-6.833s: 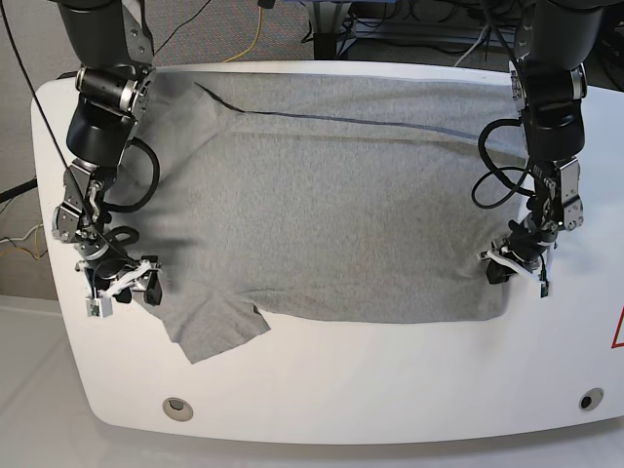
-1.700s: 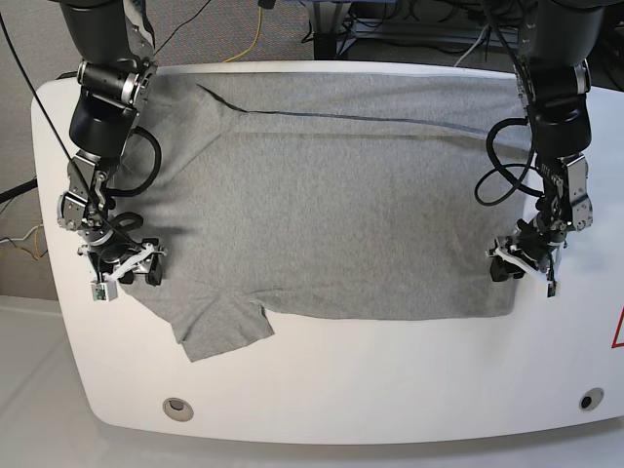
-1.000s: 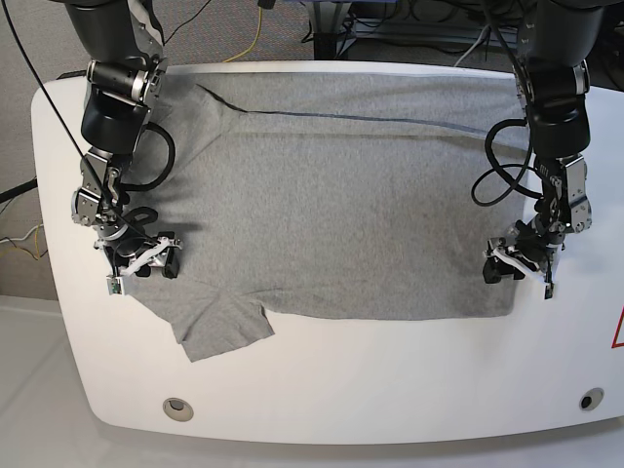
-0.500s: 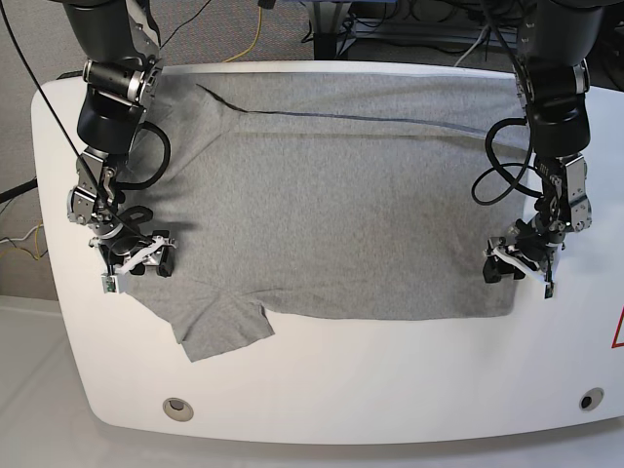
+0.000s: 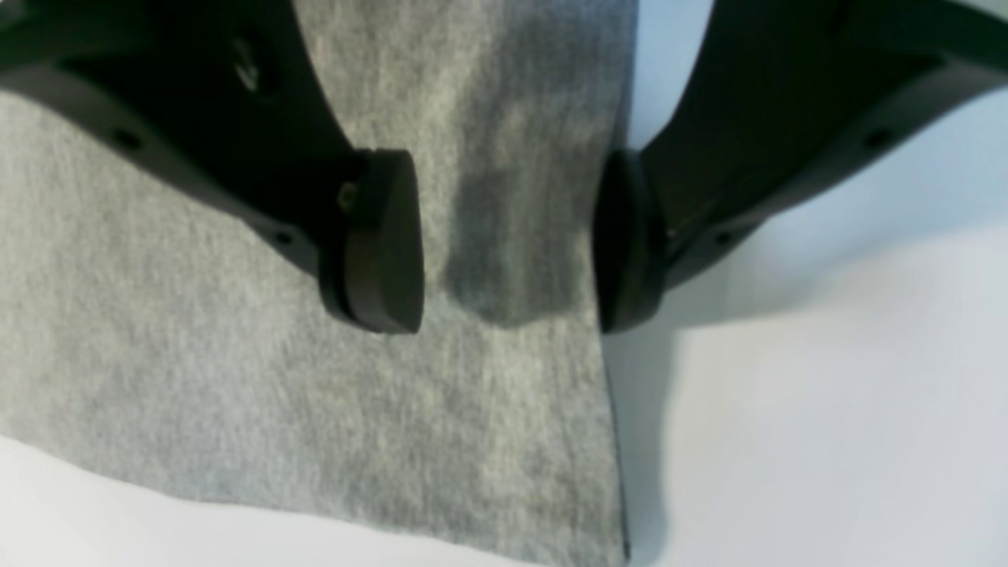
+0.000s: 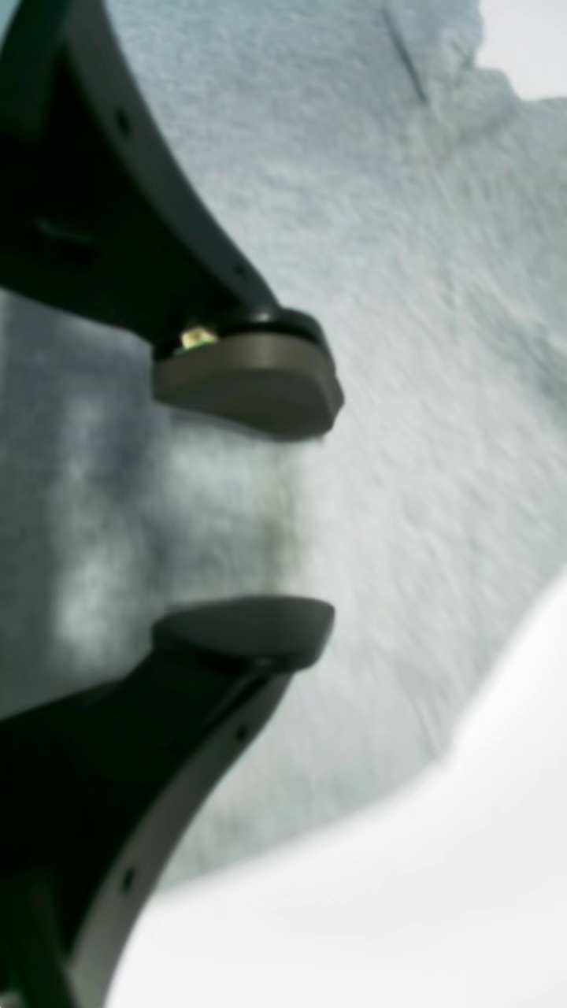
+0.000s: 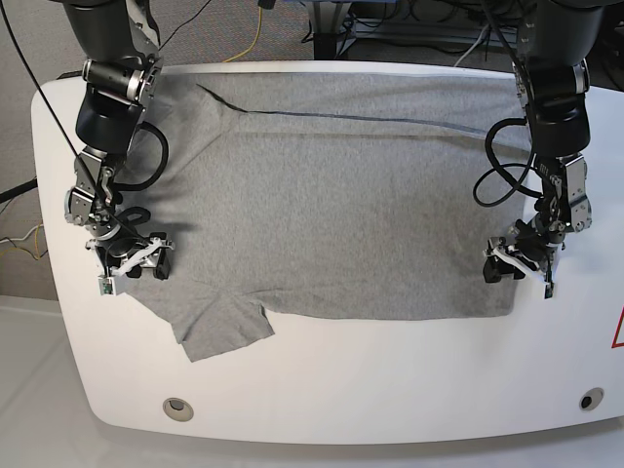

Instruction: Fold the T-shirt properly

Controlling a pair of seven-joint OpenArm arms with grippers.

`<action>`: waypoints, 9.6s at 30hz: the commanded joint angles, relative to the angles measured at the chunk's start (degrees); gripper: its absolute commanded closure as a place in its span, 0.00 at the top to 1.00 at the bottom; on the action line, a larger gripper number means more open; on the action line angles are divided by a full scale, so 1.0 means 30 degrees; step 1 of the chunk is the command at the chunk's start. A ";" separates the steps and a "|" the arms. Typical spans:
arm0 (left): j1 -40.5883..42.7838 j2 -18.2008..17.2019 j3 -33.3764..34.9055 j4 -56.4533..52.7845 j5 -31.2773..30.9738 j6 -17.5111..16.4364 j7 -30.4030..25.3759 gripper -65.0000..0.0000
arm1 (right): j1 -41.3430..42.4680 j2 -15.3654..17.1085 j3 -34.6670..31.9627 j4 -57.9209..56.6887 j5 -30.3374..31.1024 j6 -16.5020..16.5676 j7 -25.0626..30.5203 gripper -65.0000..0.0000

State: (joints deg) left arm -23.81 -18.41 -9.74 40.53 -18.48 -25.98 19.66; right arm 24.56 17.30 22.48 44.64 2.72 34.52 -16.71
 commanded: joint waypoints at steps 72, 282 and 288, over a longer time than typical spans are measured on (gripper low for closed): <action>-0.0535 -0.0328 0.0115 0.0416 0.0017 -0.0015 -0.0032 0.50 | 0.0624 0.0631 0.0280 0.0061 -0.1559 -0.0503 0.1764 0.11; -0.1287 0.0244 0.0240 0.1171 0.0077 0.1242 -0.0185 0.63 | 0.1174 0.0312 0.0626 0.0320 -0.1738 -0.0423 0.1563 0.49; -0.1172 0.0177 0.0066 0.2048 0.0079 0.1243 -0.0282 0.57 | 0.1274 0.0315 0.0667 0.0326 -0.1711 -0.0443 0.1575 0.49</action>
State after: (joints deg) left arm -25.58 -16.78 -9.23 44.80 -17.58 -21.89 20.47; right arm 26.48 17.15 24.21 44.86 -3.03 33.06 -13.54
